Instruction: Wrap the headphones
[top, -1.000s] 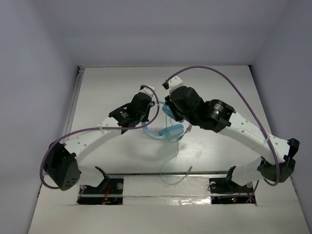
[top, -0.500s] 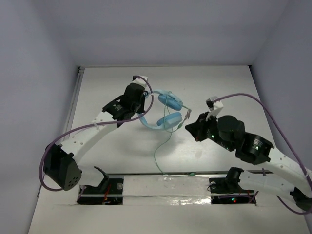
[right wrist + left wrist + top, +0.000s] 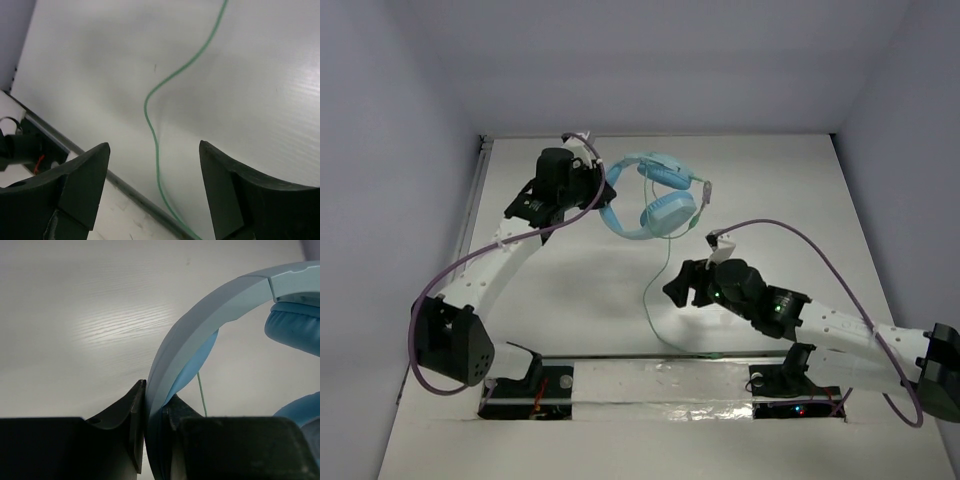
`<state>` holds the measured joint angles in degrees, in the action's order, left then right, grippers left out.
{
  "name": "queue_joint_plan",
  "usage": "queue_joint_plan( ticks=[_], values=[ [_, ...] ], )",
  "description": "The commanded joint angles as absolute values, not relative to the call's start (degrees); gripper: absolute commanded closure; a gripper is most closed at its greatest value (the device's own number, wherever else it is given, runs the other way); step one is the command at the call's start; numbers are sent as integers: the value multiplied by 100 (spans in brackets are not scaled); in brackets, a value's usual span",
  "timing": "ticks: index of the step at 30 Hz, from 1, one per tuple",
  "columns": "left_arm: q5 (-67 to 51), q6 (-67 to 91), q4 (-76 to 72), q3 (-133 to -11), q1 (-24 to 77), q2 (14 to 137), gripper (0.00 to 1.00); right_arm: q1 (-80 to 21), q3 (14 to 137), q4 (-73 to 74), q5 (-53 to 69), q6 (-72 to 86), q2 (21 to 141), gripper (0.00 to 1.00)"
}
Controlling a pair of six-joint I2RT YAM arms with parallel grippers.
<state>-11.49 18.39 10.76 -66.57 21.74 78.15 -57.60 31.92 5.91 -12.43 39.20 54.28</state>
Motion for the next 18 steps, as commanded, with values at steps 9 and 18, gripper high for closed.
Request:
queue_joint_plan(
  ticks=[9, 18],
  values=[
    [-2355, 2610, 615, -7848, 1864, 7057, 100, -5651, 3199, -1871, -1424, 3990, 6696, 19],
    [-3445, 3427, 35, -7594, 1539, 7049, 100, -5651, 3067, -2935, -1336, 3754, 7391, 23]
  ],
)
